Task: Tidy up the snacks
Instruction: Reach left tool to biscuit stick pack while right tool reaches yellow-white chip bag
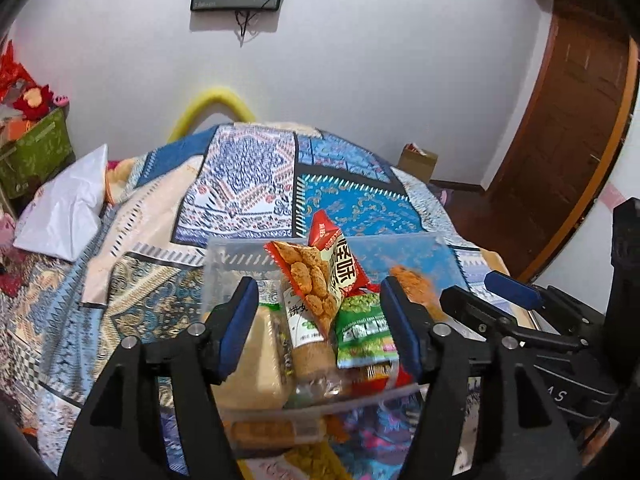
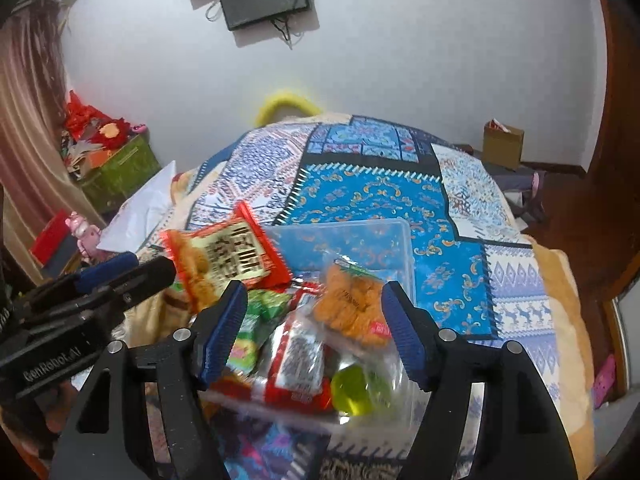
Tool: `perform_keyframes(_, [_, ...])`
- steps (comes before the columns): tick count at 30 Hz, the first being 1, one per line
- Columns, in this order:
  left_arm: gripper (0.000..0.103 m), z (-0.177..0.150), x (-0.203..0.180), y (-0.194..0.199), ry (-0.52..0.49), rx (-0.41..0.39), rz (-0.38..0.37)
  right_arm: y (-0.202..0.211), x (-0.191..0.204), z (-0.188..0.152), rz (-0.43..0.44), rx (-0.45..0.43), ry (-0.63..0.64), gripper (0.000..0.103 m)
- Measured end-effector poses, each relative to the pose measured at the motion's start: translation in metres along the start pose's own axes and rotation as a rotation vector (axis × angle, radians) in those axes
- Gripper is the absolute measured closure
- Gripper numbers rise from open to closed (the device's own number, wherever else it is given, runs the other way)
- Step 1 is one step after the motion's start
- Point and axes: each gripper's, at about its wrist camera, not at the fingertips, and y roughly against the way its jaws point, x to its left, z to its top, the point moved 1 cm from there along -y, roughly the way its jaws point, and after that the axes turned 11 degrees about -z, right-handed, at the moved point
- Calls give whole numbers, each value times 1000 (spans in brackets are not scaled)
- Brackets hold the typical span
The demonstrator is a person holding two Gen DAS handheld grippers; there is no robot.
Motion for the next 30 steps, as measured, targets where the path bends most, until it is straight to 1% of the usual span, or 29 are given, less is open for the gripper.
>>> perform_keyframes(2, [38,-3,-1,16,-18,-11,5,9,3,-3,-2,-14,11,34])
perform_keyframes(6, [37,-13,6,37,-24,4,10,28,11,-14,-12,-36,39,30])
perform_keyframes(10, [37,-35,23,48,-30,36,54,41,18,-30,-2,-33,57,29])
perform_keyframes(12, [37,-47,36,48,-25,67,81,45,22,-40,1,-29,61,29])
perform_keyframes(14, [37,-61,51,43,-9,115,106,46,24,-49,2,-19,66,29])
perform_keyframes(19, [37,-99,79,26,17,219,145,40,28,-71,12,34,59,29])
perform_keyframes(24, [37,-134,90,10,33,310,133,23,34,-92,32,113,50,29])
perform_keyframes(27, [37,-146,83,7,12,331,113,16,40,-102,32,148,66,29])
perform_keyframes(30, [37,-154,70,6,-16,334,86,11,45,-107,48,173,77,29])
